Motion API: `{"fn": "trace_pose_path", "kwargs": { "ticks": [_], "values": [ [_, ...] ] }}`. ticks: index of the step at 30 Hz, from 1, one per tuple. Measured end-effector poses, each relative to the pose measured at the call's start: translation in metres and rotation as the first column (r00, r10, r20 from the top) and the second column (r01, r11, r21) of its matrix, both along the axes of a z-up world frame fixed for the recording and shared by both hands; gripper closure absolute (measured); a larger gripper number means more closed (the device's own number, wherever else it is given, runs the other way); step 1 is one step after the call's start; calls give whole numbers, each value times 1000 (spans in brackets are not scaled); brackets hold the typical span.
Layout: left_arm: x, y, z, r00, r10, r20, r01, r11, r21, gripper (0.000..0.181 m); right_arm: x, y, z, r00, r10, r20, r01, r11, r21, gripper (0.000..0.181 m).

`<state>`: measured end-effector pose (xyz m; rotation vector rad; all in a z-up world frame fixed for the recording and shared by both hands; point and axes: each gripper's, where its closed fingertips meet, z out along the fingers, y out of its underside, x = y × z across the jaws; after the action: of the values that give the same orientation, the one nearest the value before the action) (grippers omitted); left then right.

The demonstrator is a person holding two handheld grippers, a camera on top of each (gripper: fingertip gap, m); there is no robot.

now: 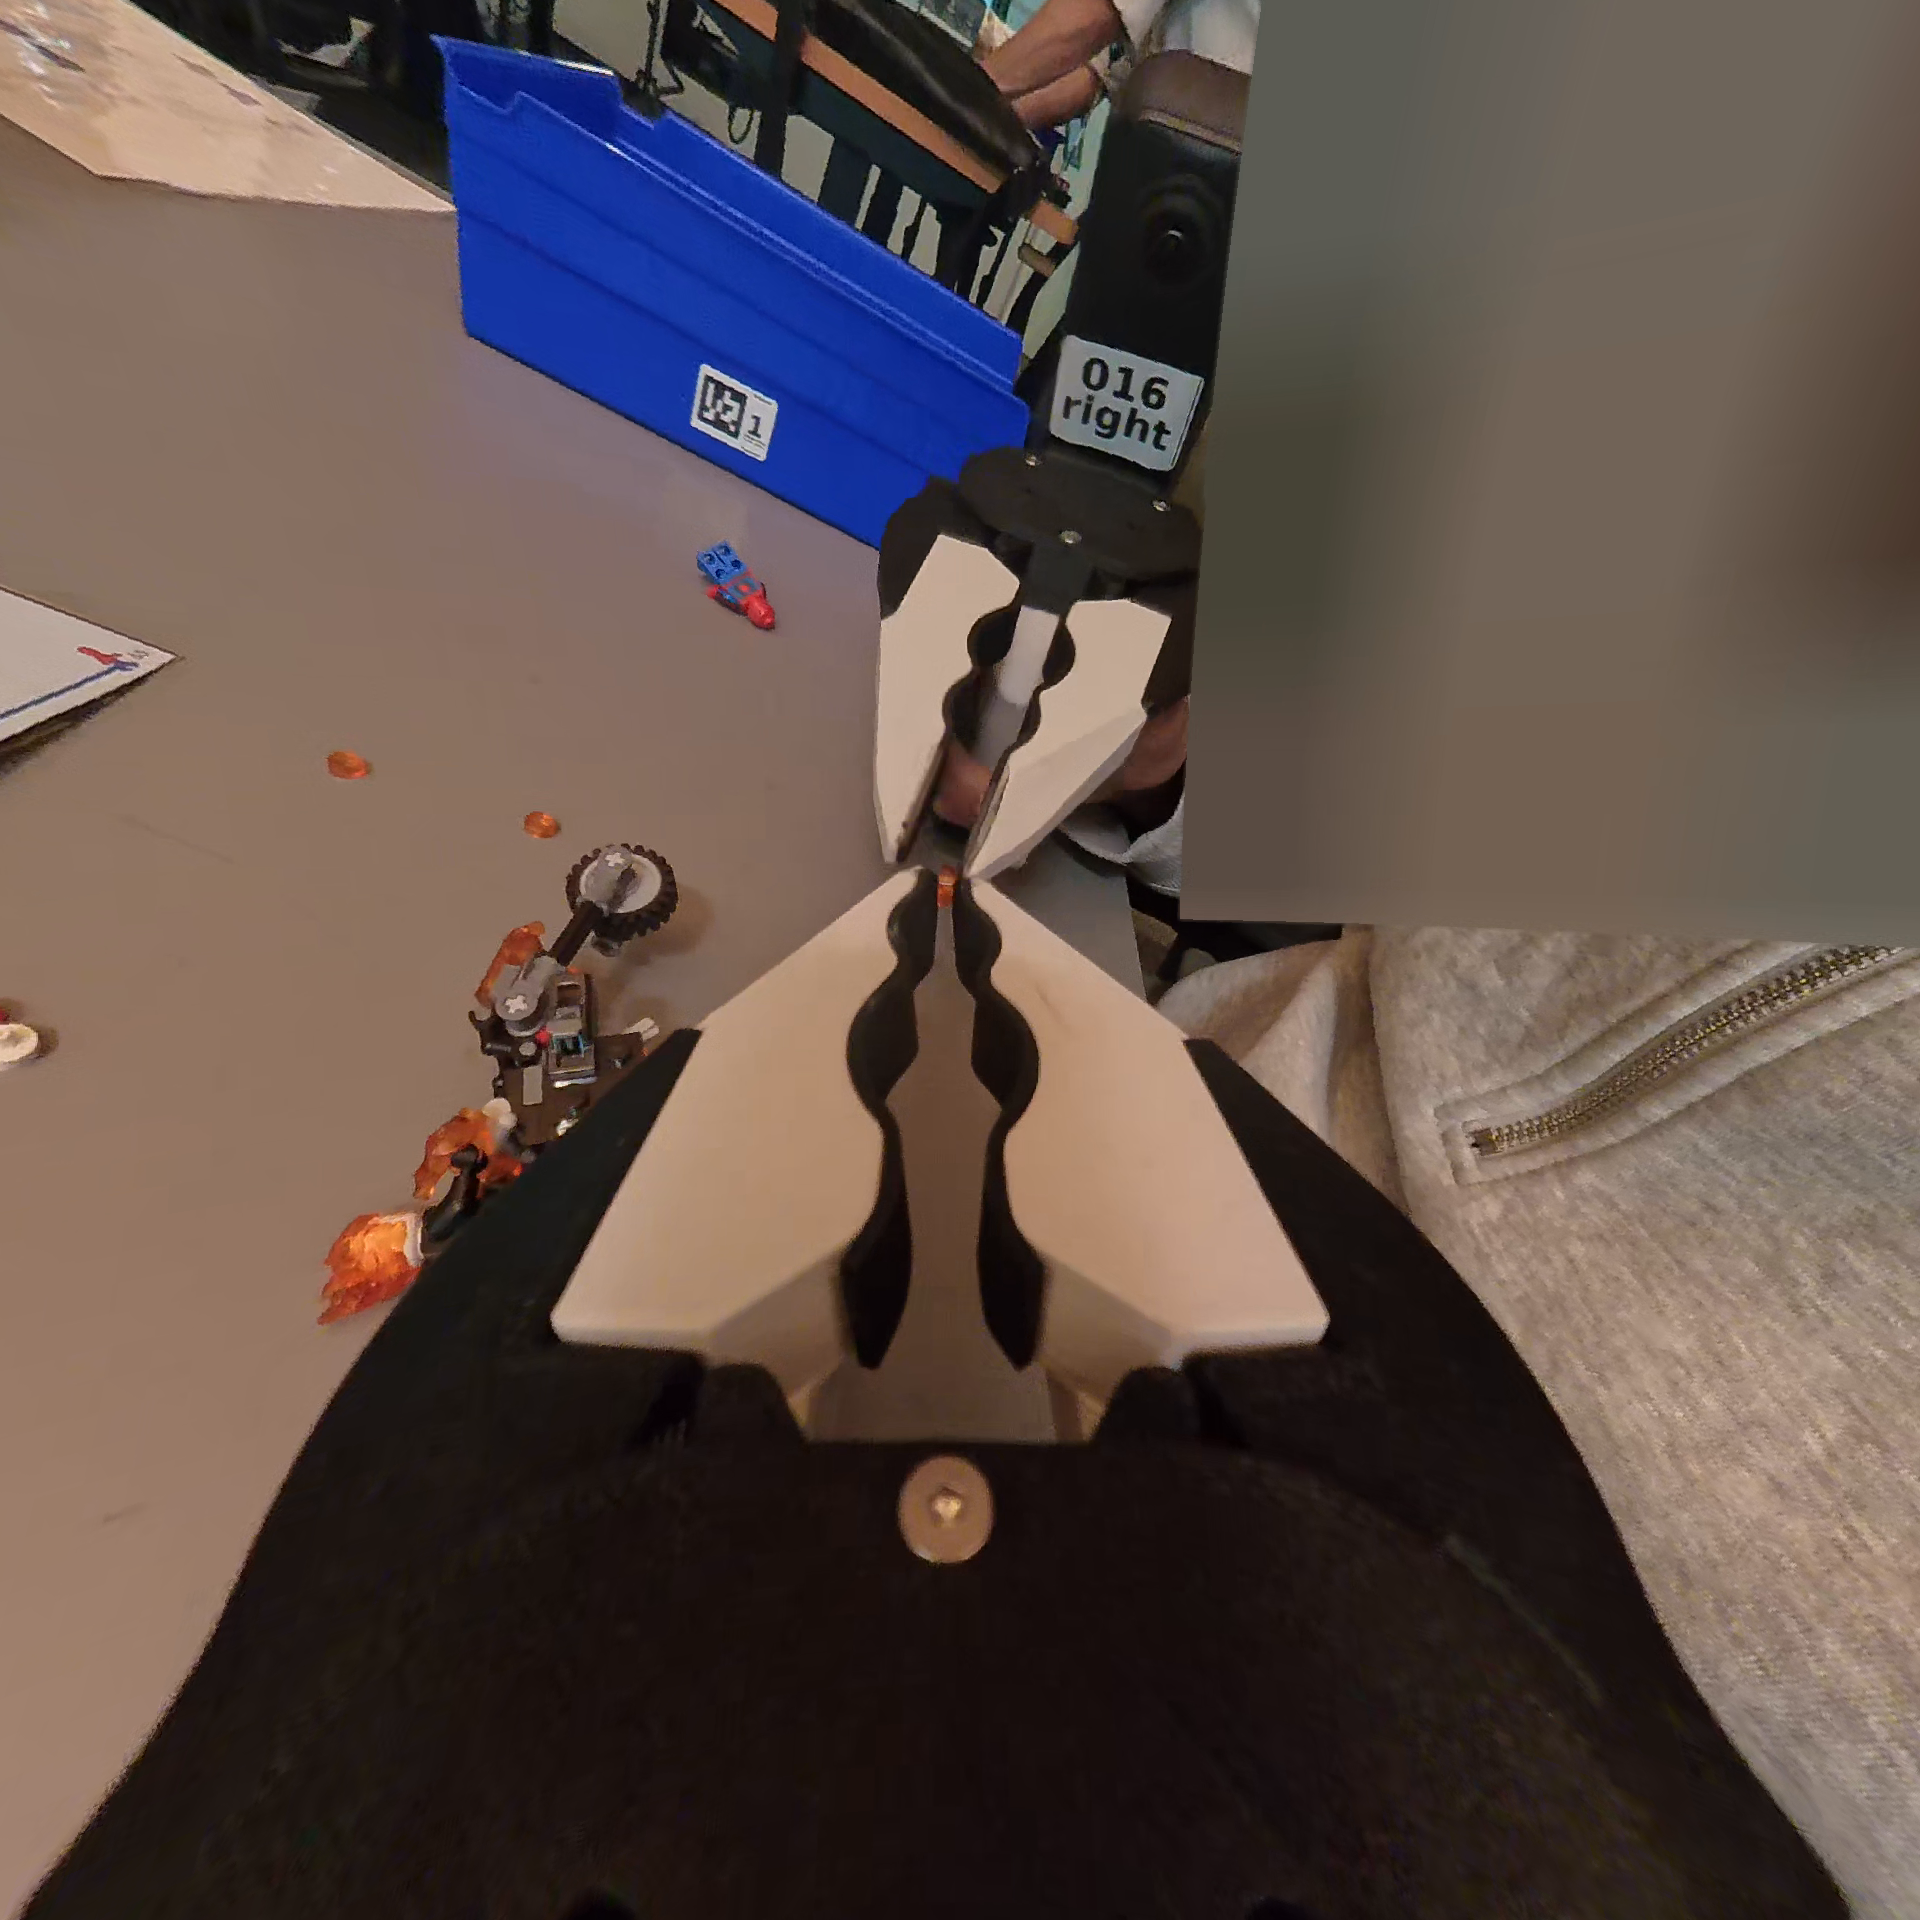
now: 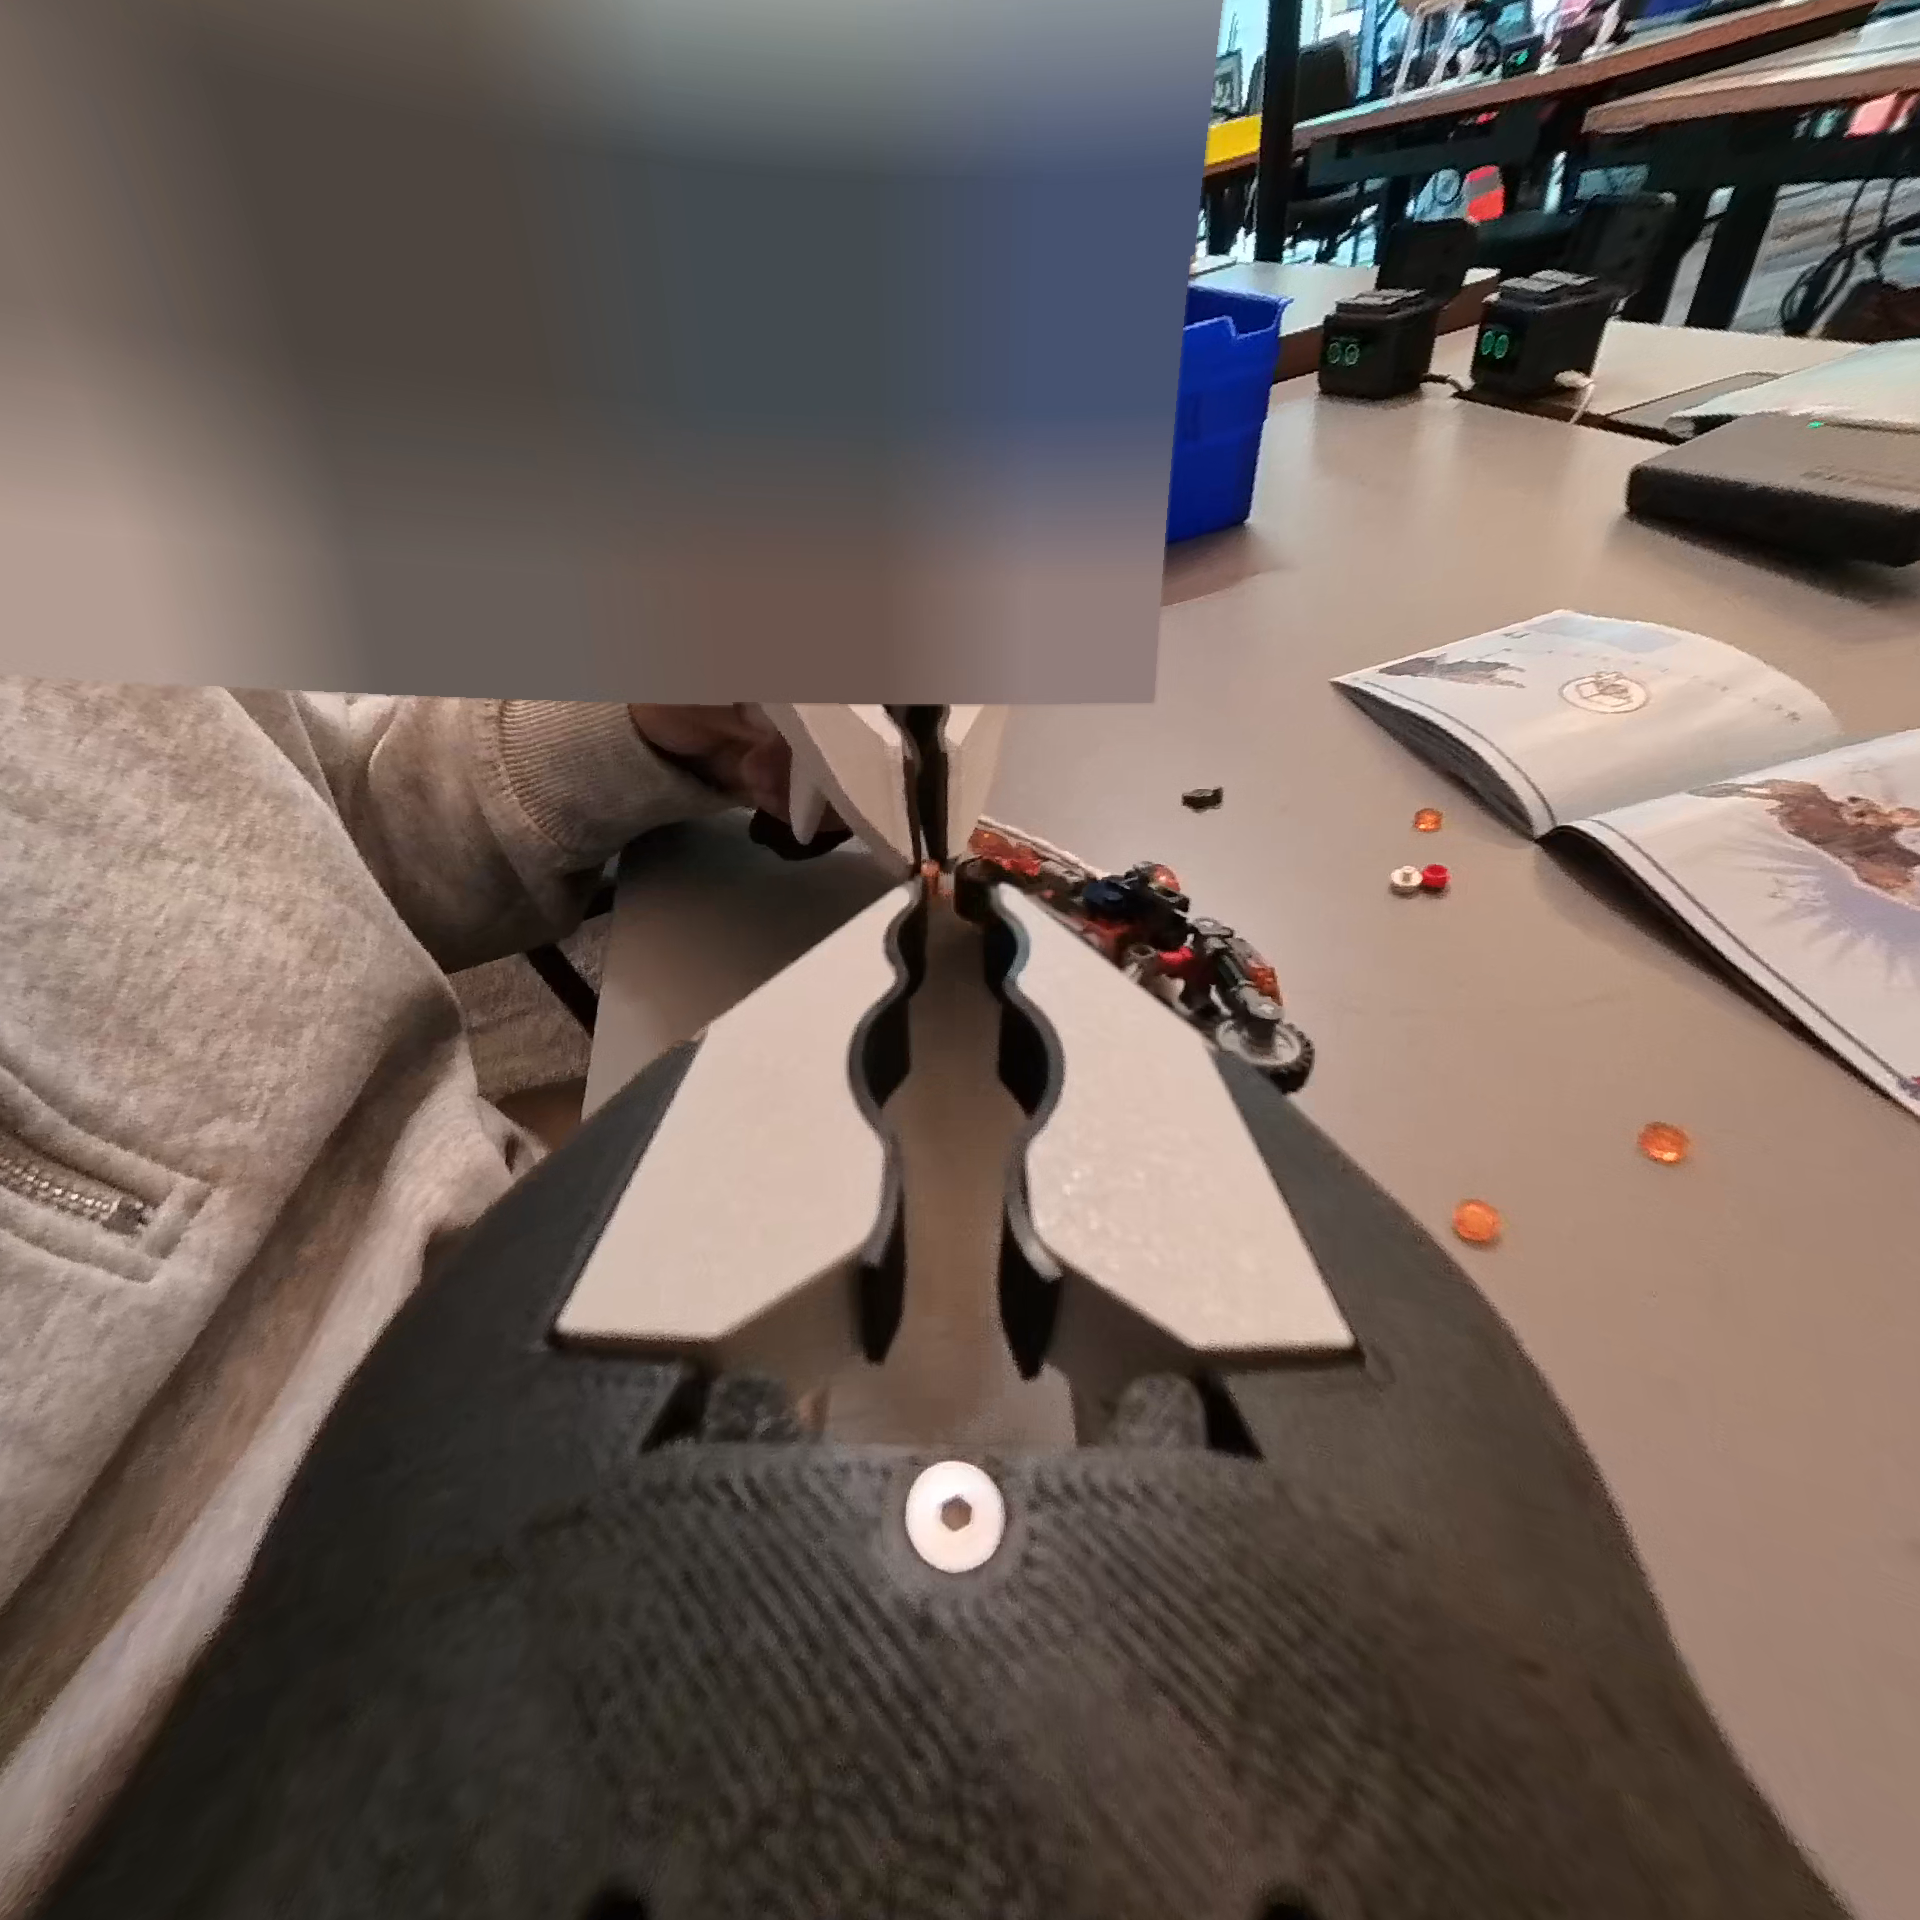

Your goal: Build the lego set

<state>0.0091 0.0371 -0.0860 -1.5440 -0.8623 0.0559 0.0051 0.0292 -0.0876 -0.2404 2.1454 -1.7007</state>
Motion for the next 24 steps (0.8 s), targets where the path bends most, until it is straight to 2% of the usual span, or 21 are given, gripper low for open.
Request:
{"fn": "trace_pose_path", "kwargs": {
  "ticks": [7, 18, 22, 24],
  "values": [
    [-2, -1, 2, 1000, 11, -9, -11, 1000, 8, 180, 2, 1, 5, 998, 26, 50, -25, 999, -21, 175],
    [-2, 1, 1, 1000, 12, -5, -12, 1000, -1, 180, 5, -1, 1, 998, 41, 41, -41, 999, 5, 180],
    [-4, -6, 0, 999, 46, -16, -46, 998, -42, 170, -6, -6, -5, 999, 27, -36, -25, 998, 51, 181],
    [-8, -17, -6, 994, 104, -17, -105, 987, -123, 169, -16, -10, -10, 993, 34, -114, -23, 995, 95, 181]
  ]
}}
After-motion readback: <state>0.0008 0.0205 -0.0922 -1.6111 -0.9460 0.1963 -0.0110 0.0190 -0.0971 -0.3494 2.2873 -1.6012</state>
